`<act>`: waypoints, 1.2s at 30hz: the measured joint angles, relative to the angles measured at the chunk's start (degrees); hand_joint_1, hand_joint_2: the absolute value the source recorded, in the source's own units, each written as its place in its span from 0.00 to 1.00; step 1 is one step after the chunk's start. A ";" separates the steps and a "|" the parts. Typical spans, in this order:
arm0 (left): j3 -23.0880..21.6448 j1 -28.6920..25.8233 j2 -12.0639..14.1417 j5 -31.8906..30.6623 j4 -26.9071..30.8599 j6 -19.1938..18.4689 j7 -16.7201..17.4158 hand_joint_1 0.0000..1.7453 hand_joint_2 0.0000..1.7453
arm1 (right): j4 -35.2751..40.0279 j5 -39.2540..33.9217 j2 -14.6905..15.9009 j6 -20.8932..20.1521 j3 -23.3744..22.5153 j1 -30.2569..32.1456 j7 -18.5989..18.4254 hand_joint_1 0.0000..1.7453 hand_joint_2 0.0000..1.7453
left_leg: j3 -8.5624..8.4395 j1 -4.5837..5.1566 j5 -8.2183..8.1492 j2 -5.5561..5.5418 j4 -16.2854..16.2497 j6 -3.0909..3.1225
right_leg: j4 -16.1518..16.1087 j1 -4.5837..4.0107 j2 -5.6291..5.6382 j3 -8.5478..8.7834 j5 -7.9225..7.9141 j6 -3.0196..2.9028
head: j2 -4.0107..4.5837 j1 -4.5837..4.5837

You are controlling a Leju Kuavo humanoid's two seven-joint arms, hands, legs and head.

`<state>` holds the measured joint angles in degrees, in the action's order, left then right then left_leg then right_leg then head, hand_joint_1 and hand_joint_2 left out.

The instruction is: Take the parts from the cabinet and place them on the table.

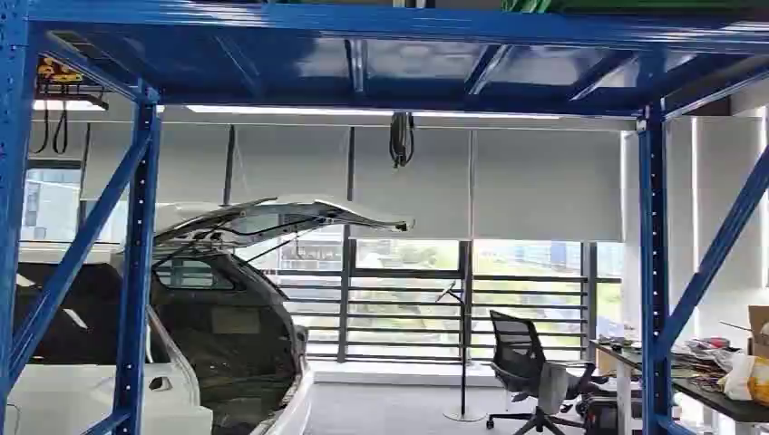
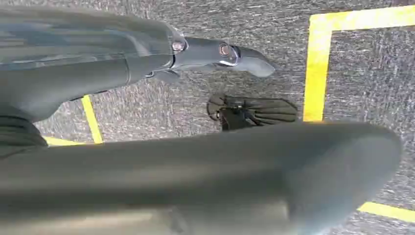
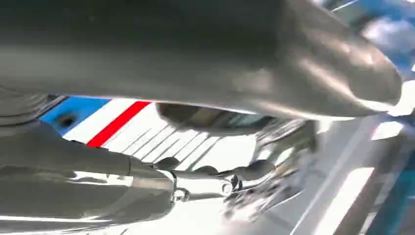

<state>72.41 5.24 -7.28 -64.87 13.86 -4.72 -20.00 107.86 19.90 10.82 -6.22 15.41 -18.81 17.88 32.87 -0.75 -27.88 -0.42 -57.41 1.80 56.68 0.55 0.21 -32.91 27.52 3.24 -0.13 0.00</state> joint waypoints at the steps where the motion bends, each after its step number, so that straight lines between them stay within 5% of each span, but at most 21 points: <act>1: 0.02 0.00 -0.20 0.04 -0.02 0.00 -0.04 0.00 0.00 | -0.20 2.38 0.09 1.44 0.07 0.39 -0.53 0.00 0.00 | -0.95 -0.27 0.57 0.29 1.31 0.13 | 0.38 0.07 -0.03 0.04 0.60 -0.14 | 0.00 -0.02; 4: 0.15 0.08 -0.20 0.04 -0.02 0.15 -0.13 0.00 0.00 | -1.16 6.97 0.11 4.01 0.20 1.10 -2.57 0.00 0.00 | -1.56 -0.42 0.87 0.42 2.14 0.29 | 11.15 0.49 -0.01 -5.10 6.17 -0.23 | 0.00 -0.02; 6: 0.24 0.03 -0.20 0.04 -0.02 0.20 -0.13 0.00 0.00 | -1.97 10.03 0.13 5.13 0.22 2.04 -3.34 0.00 0.00 | -1.58 -0.53 0.65 0.40 2.05 -0.06 | 16.29 1.00 -0.05 -8.02 6.93 0.15 | 0.00 -0.02; 7: 0.35 -0.05 -0.20 0.02 -0.02 0.22 -0.15 0.00 0.00 | -2.43 11.01 0.13 5.59 0.22 2.17 -3.43 0.00 0.00 | -1.67 -0.72 0.42 0.38 1.89 -0.43 | 14.61 1.30 -0.09 -7.38 5.12 0.51 | 0.00 -0.02; 9: 0.44 -0.07 -0.22 -0.04 -0.07 0.22 -0.15 0.00 0.00 | -2.97 11.79 0.20 6.03 0.17 2.14 -3.47 0.00 0.00 | -1.93 -1.39 -0.35 0.32 1.11 -1.57 | 5.58 1.93 -0.21 -3.00 -0.16 1.24 | 0.00 -0.02; 10: 0.46 -0.05 -0.20 -0.07 -0.07 0.22 -0.15 0.00 0.00 | -3.24 11.90 0.20 6.11 0.17 2.16 -3.47 0.00 0.00 | -1.94 -1.34 -0.93 0.29 0.58 -2.38 | 1.45 2.29 -0.34 -1.17 -1.08 1.77 | 0.00 -0.02; 11: 0.50 0.04 0.00 -0.09 -0.07 0.22 -0.15 0.00 0.00 | -3.83 11.92 0.20 6.14 0.20 2.07 -3.47 0.00 0.00 | -1.72 -1.09 -1.29 0.20 0.16 -3.00 | 1.18 1.78 0.20 -0.87 -0.10 1.47 | 0.00 -0.07; 12: 0.50 0.03 -0.02 -0.15 -0.07 0.20 -0.18 0.00 0.00 | -4.00 11.88 0.22 6.16 0.09 2.35 -3.69 0.00 0.00 | -1.64 -1.00 -1.23 0.14 0.28 -3.25 | 1.48 1.88 0.44 -1.12 0.10 0.18 | 0.00 0.04; 16: 0.52 0.02 -0.09 -0.24 -0.09 0.20 -0.20 0.00 0.00 | -4.63 11.90 0.26 6.16 0.02 2.49 -3.74 0.00 0.00 | -1.79 -1.59 -2.09 0.23 -0.14 -3.84 | 1.59 1.62 0.46 -0.99 0.46 -1.58 | 0.00 0.02; 17: 0.52 0.12 -0.09 -0.24 -0.09 0.20 -0.20 0.00 0.00 | -4.66 11.90 0.28 6.16 0.02 2.34 -3.74 0.00 0.00 | -0.50 -1.44 -3.56 0.23 -2.86 -3.68 | 1.59 1.52 0.41 -0.87 0.60 -1.89 | 0.00 0.02; 20: 0.52 -0.01 -0.13 -0.28 -0.09 0.17 -0.20 0.00 0.00 | -5.09 11.92 0.28 6.13 0.11 2.49 -3.74 0.00 0.00 | 7.17 -0.93 -8.44 0.22 -16.65 -3.23 | 1.60 0.83 0.21 -0.52 1.13 -2.76 | 0.00 0.02; 22: 0.52 -0.19 -0.11 -0.28 -0.09 0.20 -0.20 0.00 0.00 | -5.31 11.92 0.28 6.13 0.09 2.58 -3.74 0.00 0.00 | 8.82 -0.63 -6.83 0.22 -17.68 -2.72 | 1.61 0.39 0.34 0.02 1.57 -3.05 | 0.00 0.02; 25: 0.52 -0.18 -0.11 -0.30 -0.09 0.20 -0.20 0.00 0.00 | -5.38 11.94 0.28 6.13 0.09 2.57 -3.74 0.00 0.00 | 4.28 0.15 2.15 0.20 -4.92 -1.09 | 1.60 0.07 0.53 1.72 2.78 -2.91 | 0.00 0.02; 29: 0.55 -0.06 -0.15 -0.31 -0.09 0.20 -0.20 0.00 0.00 | -5.55 12.12 0.28 6.11 0.07 2.69 -3.76 0.00 0.00 | 3.13 0.74 0.51 0.16 -2.54 -0.89 | 1.39 -0.04 0.75 1.72 3.31 -1.78 | -0.02 0.09; 32: 0.59 -0.09 -0.17 -0.28 -0.09 0.35 -0.28 0.00 0.00 | -5.46 12.27 0.31 6.16 0.00 2.64 -3.76 0.00 0.00 | 1.94 0.25 0.32 0.15 -1.56 -0.29 | 3.40 0.08 0.35 1.37 4.83 -0.72 | 0.00 0.09; 35: 0.59 0.05 -0.22 -0.29 -0.13 0.35 -0.31 0.00 0.00 | -5.53 12.29 0.35 6.16 -0.09 2.98 -3.76 0.00 0.00 | 1.24 0.32 -0.39 0.17 -1.57 0.34 | 16.24 0.14 0.29 -6.08 9.41 -0.21 | 0.00 0.07; 36: 0.59 -0.04 -0.24 -0.31 -0.13 0.35 -0.31 0.00 0.00 | -5.60 12.29 0.35 6.14 -0.09 3.15 -3.78 0.00 0.00 | 0.98 0.34 -0.66 0.16 -1.60 0.37 | 18.93 0.13 0.27 -8.16 9.38 -0.18 | 0.00 0.07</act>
<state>73.00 5.19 -7.52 -65.18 13.73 -4.37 -20.31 102.27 32.20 11.17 -0.09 15.32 -15.66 14.10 33.84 -0.42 -28.54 -0.25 -59.01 2.18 75.61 0.68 0.48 -41.07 36.90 3.06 -0.13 0.07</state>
